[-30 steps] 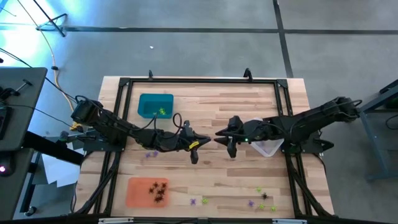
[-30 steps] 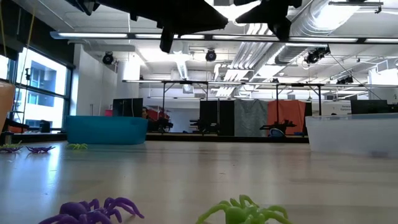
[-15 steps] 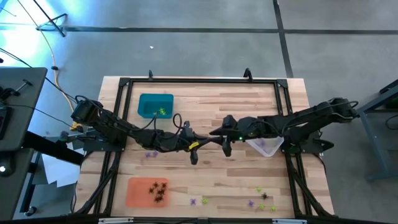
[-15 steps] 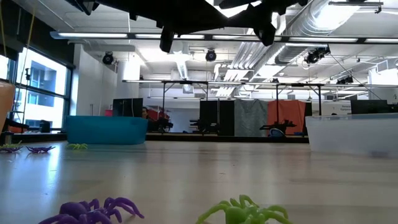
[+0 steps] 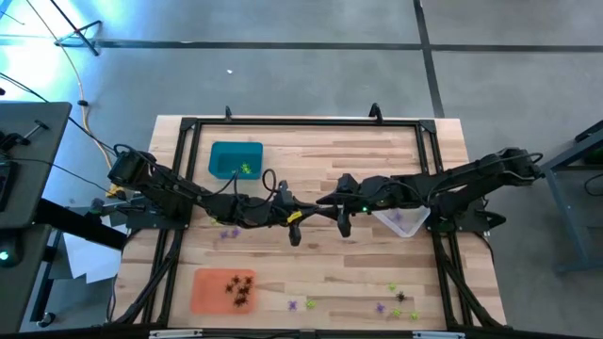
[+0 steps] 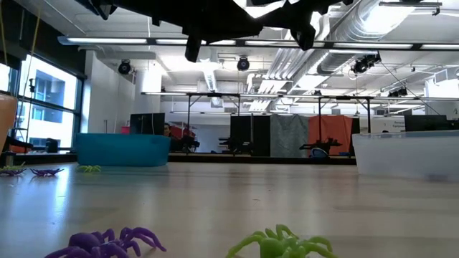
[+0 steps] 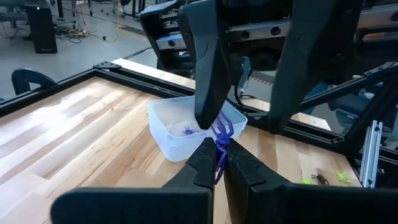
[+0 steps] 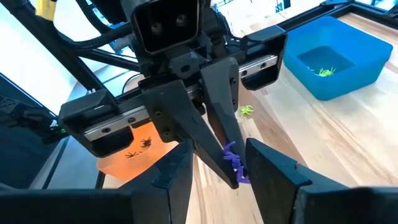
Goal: Sort Halloween decoration
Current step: Put the violet spider toy into the transparent bin
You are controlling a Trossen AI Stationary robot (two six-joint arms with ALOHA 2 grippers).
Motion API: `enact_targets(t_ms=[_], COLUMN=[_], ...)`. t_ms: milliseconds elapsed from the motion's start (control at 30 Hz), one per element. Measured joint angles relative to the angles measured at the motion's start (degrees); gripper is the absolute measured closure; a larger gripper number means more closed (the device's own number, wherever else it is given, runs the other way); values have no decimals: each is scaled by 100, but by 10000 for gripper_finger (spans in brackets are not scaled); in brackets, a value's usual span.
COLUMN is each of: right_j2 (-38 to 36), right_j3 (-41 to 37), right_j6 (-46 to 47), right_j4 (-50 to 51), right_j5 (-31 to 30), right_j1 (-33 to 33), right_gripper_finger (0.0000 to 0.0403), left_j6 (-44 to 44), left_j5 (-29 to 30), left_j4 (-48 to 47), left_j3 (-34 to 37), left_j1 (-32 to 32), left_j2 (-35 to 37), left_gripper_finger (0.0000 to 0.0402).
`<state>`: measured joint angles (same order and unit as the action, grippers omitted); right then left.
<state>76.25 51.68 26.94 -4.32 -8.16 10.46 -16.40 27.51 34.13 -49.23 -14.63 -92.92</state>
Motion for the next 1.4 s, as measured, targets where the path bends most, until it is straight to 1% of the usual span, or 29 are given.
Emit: enact_targets(t_ms=[300,367,433,500,633,667,800,933,1233,1333,1400], right_j2=[-7,-4,-4,-4,-7,-7,-7,-7,-2,-12,-85], right_j3=[0,0,0,0,0,0,0,0,0,0,0], right_j6=[-30,-42,-45,-85,-269,-338,-319,-324,-363,-372,-364], right_j4=[2,14,1,17,-5,-22,-37,-42,-16,33,247], right_j5=[-44,-44,-45,-44,-59,-62,-46,-40,-20,-9,10], right_j1=[0,1,2,2,2,2,2,0,2,-16,-58], right_gripper_finger=[259,267,283,309,384,392,399,401,402,402,402], left_j6=[123,153,155,155,157,157,157,160,372,460,461], left_j5=[-50,-50,-51,-58,-65,-68,-69,-73,-63,-85,-134], left_j4=[10,11,8,-10,-42,-35,-25,-2,55,47,34], left_j3=[-118,-153,-157,-157,-157,-157,-157,-157,-162,-162,-163], left_j1=[0,0,0,-1,-4,-1,-2,-2,0,-4,-4], left_j2=[4,4,4,4,4,4,4,4,2,2,2], left_gripper_finger=[401,401,401,401,401,401,397,378,303,284,275])
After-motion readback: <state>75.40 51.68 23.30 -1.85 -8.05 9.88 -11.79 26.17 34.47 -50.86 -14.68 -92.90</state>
